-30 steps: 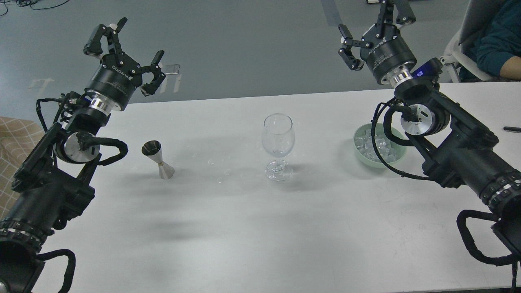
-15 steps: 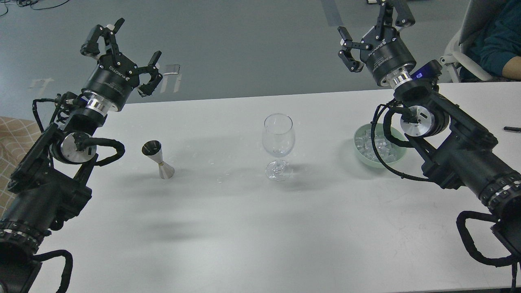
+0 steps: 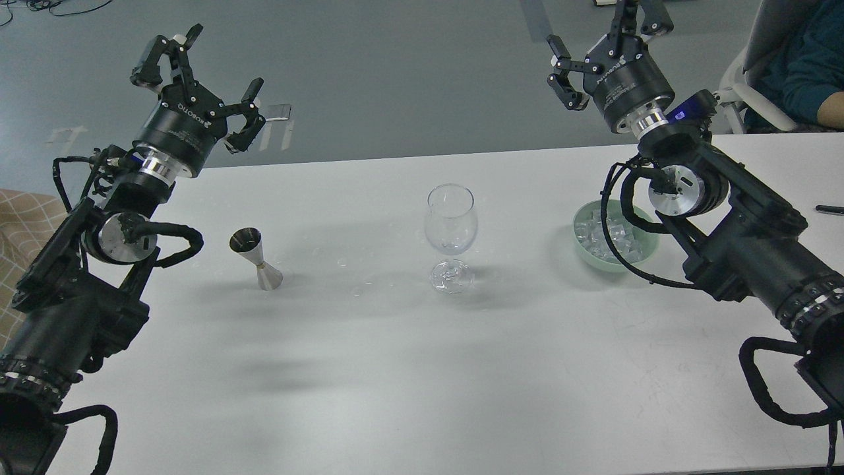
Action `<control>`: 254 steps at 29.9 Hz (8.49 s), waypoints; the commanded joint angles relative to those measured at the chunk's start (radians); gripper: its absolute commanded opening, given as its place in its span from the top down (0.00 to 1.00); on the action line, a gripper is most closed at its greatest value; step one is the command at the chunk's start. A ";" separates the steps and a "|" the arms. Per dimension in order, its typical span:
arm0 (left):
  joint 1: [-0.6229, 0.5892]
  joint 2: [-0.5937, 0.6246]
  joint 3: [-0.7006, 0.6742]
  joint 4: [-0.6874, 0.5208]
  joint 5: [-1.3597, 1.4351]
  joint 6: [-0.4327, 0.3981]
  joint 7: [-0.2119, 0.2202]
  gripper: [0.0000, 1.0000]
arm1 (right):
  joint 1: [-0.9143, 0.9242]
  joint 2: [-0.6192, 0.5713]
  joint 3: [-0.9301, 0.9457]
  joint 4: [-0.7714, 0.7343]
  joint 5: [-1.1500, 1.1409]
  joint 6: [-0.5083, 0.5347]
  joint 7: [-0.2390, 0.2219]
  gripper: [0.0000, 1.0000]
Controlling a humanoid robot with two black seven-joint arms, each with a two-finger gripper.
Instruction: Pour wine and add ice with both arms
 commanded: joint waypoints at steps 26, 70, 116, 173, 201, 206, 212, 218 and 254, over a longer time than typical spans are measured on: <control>0.008 0.009 0.002 0.000 0.000 0.000 -0.004 0.02 | 0.002 0.017 0.007 -0.053 0.002 0.037 0.012 0.00; 0.398 0.340 -0.139 -0.372 -0.323 0.000 0.137 0.03 | 0.025 0.017 0.000 -0.094 0.003 0.042 0.014 0.00; 0.884 -0.206 -0.387 -0.558 -0.434 0.236 0.335 0.10 | -0.003 0.010 -0.002 -0.096 0.002 0.033 0.008 0.00; 0.535 -0.331 -0.373 -0.150 -0.345 0.219 0.317 0.70 | -0.031 -0.006 -0.002 -0.096 -0.003 0.028 0.006 0.00; 0.514 -0.351 -0.375 -0.198 -0.334 0.208 0.334 1.00 | -0.031 0.000 -0.002 -0.103 -0.008 0.020 0.004 0.00; 0.512 -0.345 -0.378 -0.248 -0.336 0.251 0.343 1.00 | -0.031 0.000 -0.002 -0.102 -0.008 0.020 0.004 0.00; 0.512 -0.345 -0.383 -0.307 -0.337 0.297 0.349 1.00 | -0.029 0.003 -0.002 -0.102 -0.009 0.020 0.004 0.00; 0.500 -0.345 -0.387 -0.330 -0.339 0.326 0.363 1.00 | -0.031 0.003 -0.002 -0.102 -0.008 0.020 0.004 0.00; 0.442 -0.354 -0.386 -0.416 -0.340 0.418 0.390 1.00 | -0.029 0.019 -0.003 -0.103 -0.009 0.020 0.003 0.00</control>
